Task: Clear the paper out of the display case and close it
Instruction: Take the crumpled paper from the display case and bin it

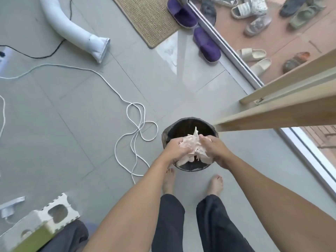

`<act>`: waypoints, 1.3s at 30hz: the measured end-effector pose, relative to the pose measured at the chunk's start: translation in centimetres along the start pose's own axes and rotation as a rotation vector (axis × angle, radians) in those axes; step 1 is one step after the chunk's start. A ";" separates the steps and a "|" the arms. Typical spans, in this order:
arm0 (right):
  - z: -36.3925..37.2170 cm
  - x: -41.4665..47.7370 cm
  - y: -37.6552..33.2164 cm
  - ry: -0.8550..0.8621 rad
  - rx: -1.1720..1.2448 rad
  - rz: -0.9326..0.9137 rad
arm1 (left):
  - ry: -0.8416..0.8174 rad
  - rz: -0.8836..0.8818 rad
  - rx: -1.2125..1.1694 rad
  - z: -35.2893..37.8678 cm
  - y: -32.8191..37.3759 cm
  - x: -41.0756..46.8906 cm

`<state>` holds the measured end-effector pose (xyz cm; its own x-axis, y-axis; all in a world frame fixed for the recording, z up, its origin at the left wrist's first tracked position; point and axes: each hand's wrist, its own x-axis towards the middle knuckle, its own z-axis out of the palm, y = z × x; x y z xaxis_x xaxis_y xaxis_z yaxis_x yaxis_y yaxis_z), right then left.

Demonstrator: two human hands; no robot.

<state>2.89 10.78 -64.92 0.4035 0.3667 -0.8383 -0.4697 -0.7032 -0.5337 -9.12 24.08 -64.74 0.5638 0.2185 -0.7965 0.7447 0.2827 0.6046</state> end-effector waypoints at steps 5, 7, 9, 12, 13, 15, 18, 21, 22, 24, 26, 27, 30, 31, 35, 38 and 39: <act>0.5 4.2 0.9 -0.033 -0.024 0.048 | 0.039 -0.042 0.174 -0.1 -1.4 4.0; 0.6 5.6 1.5 -0.045 -0.056 0.059 | 0.049 -0.052 0.192 -0.1 -2.1 5.5; 0.7 6.9 2.0 -0.058 -0.088 0.052 | 0.051 -0.064 0.228 0.0 -2.6 6.7; 0.8 8.3 2.7 -0.095 -0.130 0.036 | 0.042 -0.073 0.288 0.1 -3.5 8.3; 0.7 8.7 3.0 -0.107 -0.144 0.035 | 0.045 -0.076 0.302 0.1 -3.8 8.8; 0.7 9.4 3.5 -0.114 -0.176 0.050 | 0.049 -0.078 0.324 0.1 -4.4 9.7; 0.6 10.2 4.3 -0.101 -0.229 0.100 | 0.037 -0.090 0.357 0.2 -5.0 10.5; 0.6 10.4 4.6 -0.084 -0.278 0.094 | 0.001 -0.103 0.425 0.4 -5.2 10.9; 0.5 10.3 4.6 -0.079 -0.295 0.077 | -0.006 -0.119 0.451 0.4 -5.2 10.9; 0.4 9.9 4.5 -0.065 -0.351 0.050 | -0.015 -0.154 0.478 0.3 -5.0 10.5; 0.3 9.0 4.1 -0.055 -0.425 0.033 | -0.024 -0.149 0.509 0.1 -4.7 9.7; 0.3 8.4 3.7 -0.052 -0.469 0.021 | -0.028 -0.137 0.539 0.0 -4.4 9.2; 0.3 6.1 1.8 -0.034 -0.614 -0.022 | -0.017 -0.112 0.634 -0.6 -2.9 6.9; 0.3 5.1 1.0 -0.025 -0.659 -0.037 | -0.009 -0.099 0.659 -0.8 -2.1 5.9; 0.3 0.0 -3.2 0.003 -0.794 -0.097 | 0.038 -0.019 0.768 -2.2 2.0 1.1; 0.3 -4.7 -7.3 0.028 -0.872 -0.149 | 0.090 0.048 0.846 -3.4 6.1 -3.4; 0.3 -6.3 -8.8 0.042 -0.892 -0.171 | 0.110 0.073 0.868 -3.9 7.5 -4.9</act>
<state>4.21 14.80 -54.97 0.4483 0.4991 -0.7416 0.3745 -0.8581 -0.3512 -7.67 28.77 -56.26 0.6161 0.3102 -0.7240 0.7424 -0.5359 0.4022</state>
